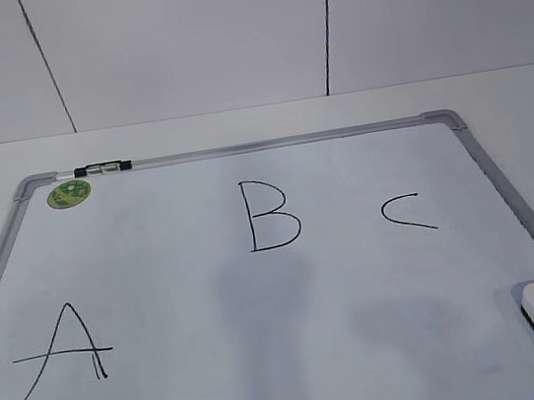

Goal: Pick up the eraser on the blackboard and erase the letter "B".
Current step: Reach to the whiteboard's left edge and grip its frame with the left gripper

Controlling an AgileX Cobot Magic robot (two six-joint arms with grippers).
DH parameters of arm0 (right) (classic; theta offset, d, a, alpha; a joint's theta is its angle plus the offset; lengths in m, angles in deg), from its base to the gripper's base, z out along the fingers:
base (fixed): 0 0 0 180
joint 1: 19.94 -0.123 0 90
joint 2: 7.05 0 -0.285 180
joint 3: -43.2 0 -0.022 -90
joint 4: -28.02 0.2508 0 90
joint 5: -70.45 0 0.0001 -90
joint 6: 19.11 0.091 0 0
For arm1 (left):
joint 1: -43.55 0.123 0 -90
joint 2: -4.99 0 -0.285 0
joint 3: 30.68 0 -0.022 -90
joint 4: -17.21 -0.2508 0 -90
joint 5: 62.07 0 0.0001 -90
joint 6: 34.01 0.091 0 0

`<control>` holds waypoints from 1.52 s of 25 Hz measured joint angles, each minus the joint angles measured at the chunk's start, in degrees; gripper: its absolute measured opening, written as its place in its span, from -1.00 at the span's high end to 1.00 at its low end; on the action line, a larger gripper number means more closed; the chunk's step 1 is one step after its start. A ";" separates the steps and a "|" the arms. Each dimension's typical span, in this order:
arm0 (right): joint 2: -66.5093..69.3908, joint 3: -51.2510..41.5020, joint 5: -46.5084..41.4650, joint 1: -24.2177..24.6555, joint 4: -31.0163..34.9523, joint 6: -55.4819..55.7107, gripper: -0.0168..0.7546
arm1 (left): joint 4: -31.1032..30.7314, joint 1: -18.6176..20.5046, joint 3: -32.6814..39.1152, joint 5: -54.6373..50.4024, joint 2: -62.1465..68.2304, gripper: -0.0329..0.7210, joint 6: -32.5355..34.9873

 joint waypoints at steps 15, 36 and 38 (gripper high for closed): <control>0.00 0.00 0.00 0.00 0.00 0.00 -0.19 | 0.00 0.00 0.00 0.00 0.00 0.38 0.00; 14.57 2.46 -0.02 0.00 2.83 2.43 -0.19 | 5.13 0.00 0.00 0.99 0.00 0.38 0.00; 17.79 2.96 -0.02 0.00 2.84 2.72 -0.19 | 5.24 0.00 0.00 1.08 0.88 0.38 0.00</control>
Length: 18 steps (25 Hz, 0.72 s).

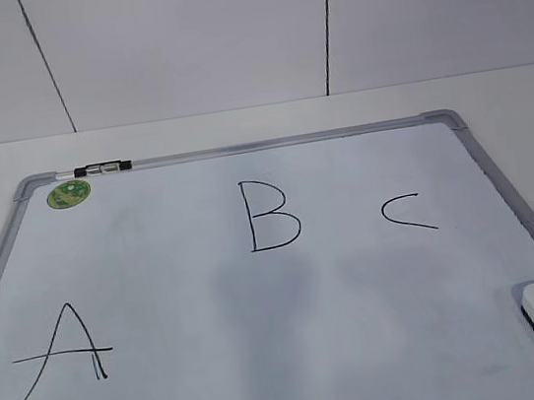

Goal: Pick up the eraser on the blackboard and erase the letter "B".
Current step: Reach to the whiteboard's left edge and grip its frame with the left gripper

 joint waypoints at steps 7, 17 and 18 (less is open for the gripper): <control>11.84 5.53 0.09 0.00 0.78 1.90 -0.19 | -0.95 0.00 -2.32 -0.46 14.81 0.37 0.00; 27.60 12.37 -2.44 0.00 4.89 2.25 -0.19 | -6.80 0.00 -13.77 0.21 42.54 0.36 0.00; 28.81 12.48 -2.81 0.00 5.38 2.25 -0.19 | -7.54 0.00 -14.62 0.34 44.99 0.36 0.00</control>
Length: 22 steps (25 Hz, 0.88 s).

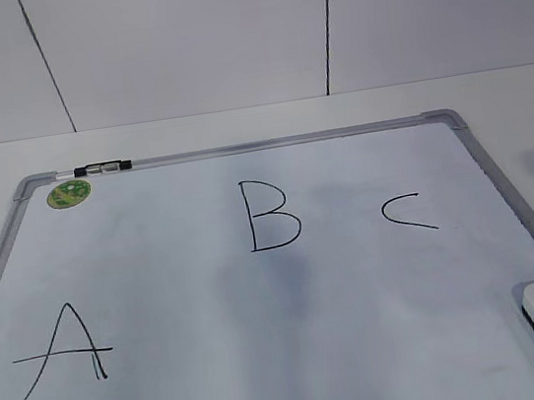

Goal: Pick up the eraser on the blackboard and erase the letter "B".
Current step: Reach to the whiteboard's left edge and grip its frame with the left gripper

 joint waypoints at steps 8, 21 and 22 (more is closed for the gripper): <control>8.17 0.44 -0.81 0.00 2.62 -1.60 -0.19 | -1.08 0.00 -8.41 1.80 20.83 0.35 0.00; 11.25 0.50 -1.51 0.00 4.51 -4.16 -0.19 | -0.97 0.00 -13.52 10.80 44.90 0.35 0.00; 11.25 0.50 -1.51 0.00 4.51 -4.16 -0.19 | -0.97 0.00 -13.62 11.69 46.11 0.35 0.00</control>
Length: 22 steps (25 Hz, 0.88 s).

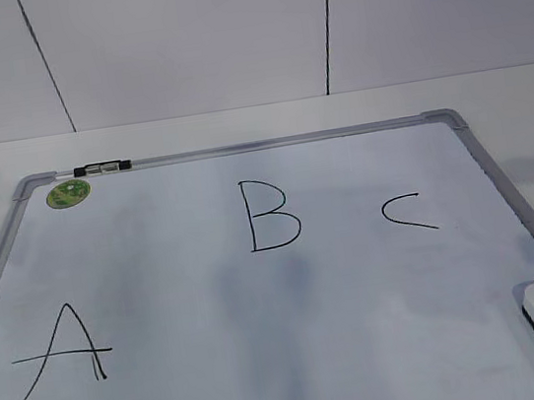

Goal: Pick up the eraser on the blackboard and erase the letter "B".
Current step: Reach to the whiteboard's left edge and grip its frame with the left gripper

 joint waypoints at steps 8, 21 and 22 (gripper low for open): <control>0.00 0.00 -0.13 0.00 0.04 0.00 -0.19 | 2.29 0.00 -2.41 2.49 7.87 0.35 0.83; 0.00 0.00 -0.13 0.00 1.41 -0.33 -0.19 | 3.12 -1.48 -4.32 3.42 10.52 0.35 1.85; 0.00 0.00 -0.13 0.00 1.51 -0.33 -0.19 | 3.12 -1.48 -4.32 3.68 10.52 0.35 1.85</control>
